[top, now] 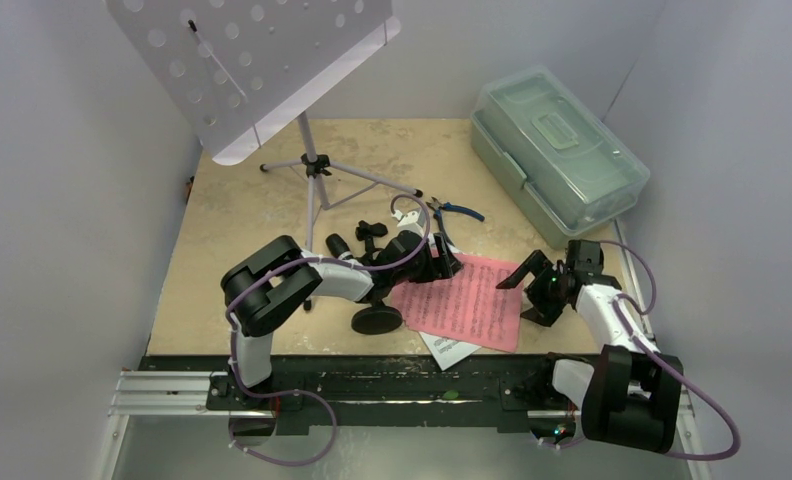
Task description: Set up the instrument practice props
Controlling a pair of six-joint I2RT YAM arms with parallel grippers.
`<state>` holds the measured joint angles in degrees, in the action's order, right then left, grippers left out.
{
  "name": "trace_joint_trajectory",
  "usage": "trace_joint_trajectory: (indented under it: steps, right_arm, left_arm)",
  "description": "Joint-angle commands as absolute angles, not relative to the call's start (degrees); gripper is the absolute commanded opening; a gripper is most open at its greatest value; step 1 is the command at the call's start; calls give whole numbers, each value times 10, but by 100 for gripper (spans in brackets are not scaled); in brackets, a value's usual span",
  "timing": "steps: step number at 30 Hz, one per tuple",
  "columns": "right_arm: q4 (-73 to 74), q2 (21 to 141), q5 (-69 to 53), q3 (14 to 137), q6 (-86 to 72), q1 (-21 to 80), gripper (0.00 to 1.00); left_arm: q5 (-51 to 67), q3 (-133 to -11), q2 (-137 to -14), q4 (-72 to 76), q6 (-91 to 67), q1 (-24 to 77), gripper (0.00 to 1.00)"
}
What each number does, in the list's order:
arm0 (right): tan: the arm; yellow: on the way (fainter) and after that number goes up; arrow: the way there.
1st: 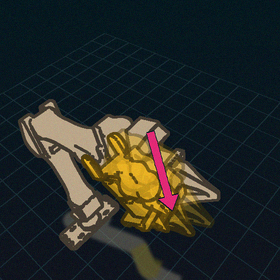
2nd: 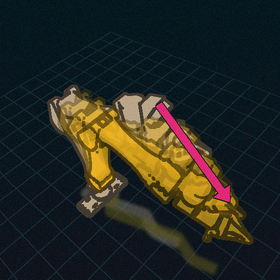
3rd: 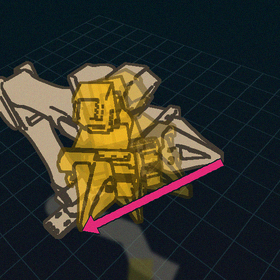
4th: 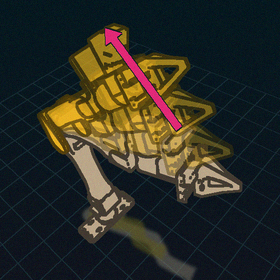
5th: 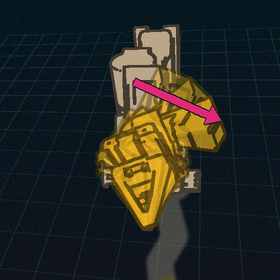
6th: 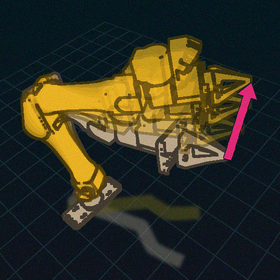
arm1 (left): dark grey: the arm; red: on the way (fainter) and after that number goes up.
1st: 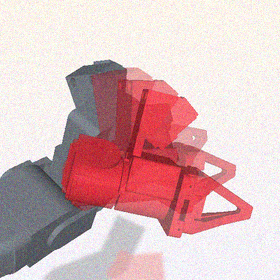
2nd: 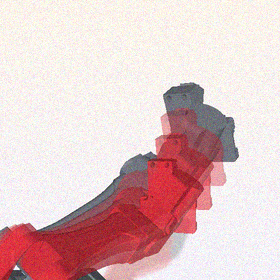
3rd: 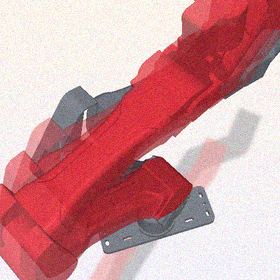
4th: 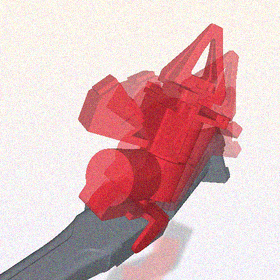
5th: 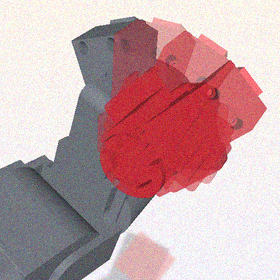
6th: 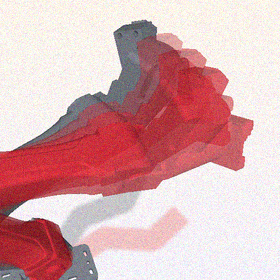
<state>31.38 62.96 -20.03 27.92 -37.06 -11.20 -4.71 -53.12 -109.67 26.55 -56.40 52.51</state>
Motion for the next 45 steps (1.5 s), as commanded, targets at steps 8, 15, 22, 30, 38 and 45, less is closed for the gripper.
trace_joint_trajectory:
  steps: [8, 15, 22, 30, 38, 45]
  right_arm:
    - [271, 579, -299, 255, -351, -103, 88]
    - [293, 539, -332, 259, -347, -102, 86]
    - [272, 537, -339, 255, -337, -99, 76]
    - [205, 548, -357, 244, -333, -70, 74]
    - [184, 526, -327, 239, -342, -64, 89]
    - [212, 537, -263, 222, -380, -63, 64]
  left_arm:
    - [-52, -518, -1122, 173, -542, 519, 77]
    - [-53, -521, -1123, 169, -540, 519, 77]
    - [-48, -524, -1125, 166, -541, 520, 77]
    - [-38, -529, -1126, 169, -537, 521, 78]
    - [-36, -531, -1131, 170, -537, 525, 78]
    - [-34, -536, -1125, 162, -528, 527, 78]
